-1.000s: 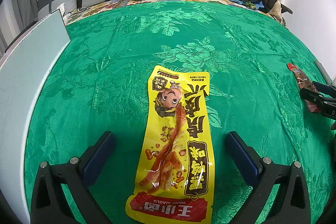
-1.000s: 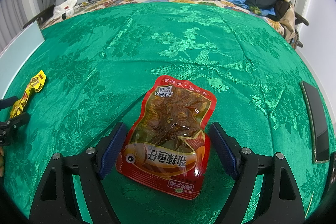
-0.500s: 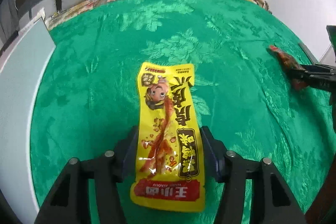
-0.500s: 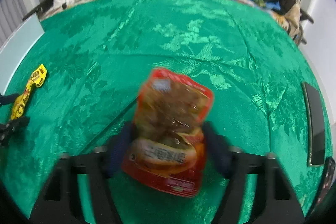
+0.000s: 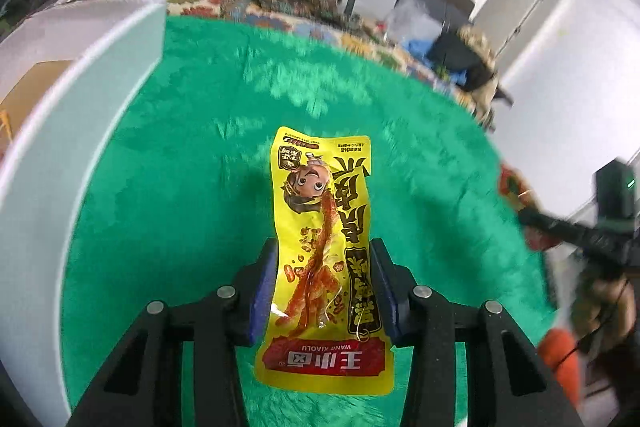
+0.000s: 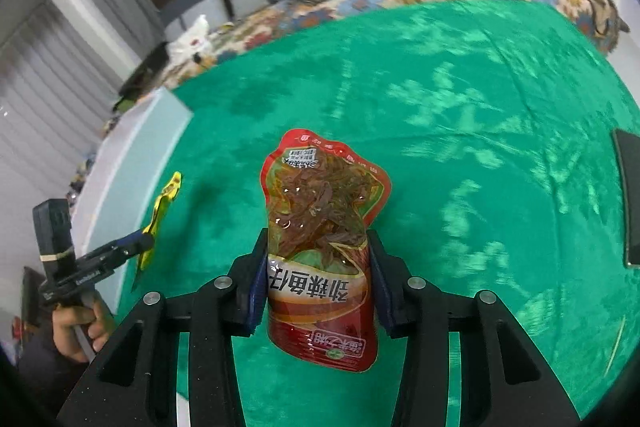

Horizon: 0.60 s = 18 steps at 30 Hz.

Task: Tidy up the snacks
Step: 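Lift both packets and carry them over the white box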

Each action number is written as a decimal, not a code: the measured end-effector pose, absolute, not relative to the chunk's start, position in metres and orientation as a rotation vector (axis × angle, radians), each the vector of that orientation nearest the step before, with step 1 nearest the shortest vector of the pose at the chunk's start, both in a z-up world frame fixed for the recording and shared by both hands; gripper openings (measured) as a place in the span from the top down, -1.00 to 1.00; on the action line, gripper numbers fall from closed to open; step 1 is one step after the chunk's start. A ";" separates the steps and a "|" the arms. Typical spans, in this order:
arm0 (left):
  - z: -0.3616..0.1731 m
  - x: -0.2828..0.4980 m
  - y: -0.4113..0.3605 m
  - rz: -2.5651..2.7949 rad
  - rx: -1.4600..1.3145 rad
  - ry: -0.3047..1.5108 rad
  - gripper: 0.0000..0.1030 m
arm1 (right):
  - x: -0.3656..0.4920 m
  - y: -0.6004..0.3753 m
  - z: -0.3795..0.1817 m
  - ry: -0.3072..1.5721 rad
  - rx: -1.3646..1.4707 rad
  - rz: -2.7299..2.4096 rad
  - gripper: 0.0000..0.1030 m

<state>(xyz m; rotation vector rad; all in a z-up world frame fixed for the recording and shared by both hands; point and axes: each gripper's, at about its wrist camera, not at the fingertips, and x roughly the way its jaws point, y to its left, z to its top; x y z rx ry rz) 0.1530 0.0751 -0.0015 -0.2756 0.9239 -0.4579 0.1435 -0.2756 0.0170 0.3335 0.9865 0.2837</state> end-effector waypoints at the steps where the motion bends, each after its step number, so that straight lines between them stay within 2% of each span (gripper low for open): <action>1: 0.006 0.150 0.079 -0.460 -0.281 0.909 0.15 | 0.143 -0.264 0.020 0.979 0.335 0.298 0.11; 7: 0.082 0.135 0.143 -0.418 -0.290 0.769 0.15 | 0.150 -0.180 0.054 0.899 0.322 0.450 0.10; 10: 0.100 0.133 0.186 -0.338 -0.287 0.739 0.15 | 0.161 -0.126 0.078 0.854 0.297 0.548 0.09; 18: 0.086 0.127 0.305 -0.054 -0.295 0.768 0.14 | 0.185 0.010 0.111 0.798 0.236 0.758 0.08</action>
